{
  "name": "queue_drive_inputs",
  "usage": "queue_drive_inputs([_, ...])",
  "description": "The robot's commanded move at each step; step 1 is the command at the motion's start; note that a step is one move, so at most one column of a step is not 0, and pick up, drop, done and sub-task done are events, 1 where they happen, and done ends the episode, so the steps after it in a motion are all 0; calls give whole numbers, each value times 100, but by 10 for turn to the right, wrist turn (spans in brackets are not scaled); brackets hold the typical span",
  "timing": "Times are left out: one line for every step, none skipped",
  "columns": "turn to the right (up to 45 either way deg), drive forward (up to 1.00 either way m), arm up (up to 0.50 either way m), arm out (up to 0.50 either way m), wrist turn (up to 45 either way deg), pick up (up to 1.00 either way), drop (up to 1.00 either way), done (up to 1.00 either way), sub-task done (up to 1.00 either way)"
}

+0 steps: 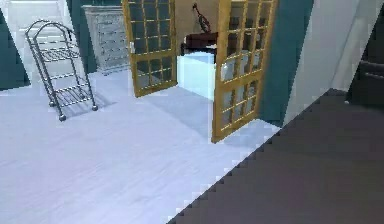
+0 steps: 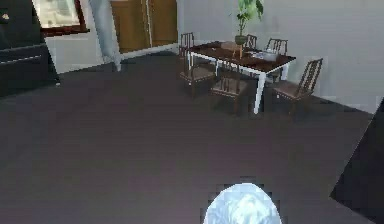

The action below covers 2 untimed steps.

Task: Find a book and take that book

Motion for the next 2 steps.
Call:
queue_drive_inputs([450,0,0,0,0,0,0,0,0])
queue_drive_inputs([0,50,0,0,0,0,0,0,0])
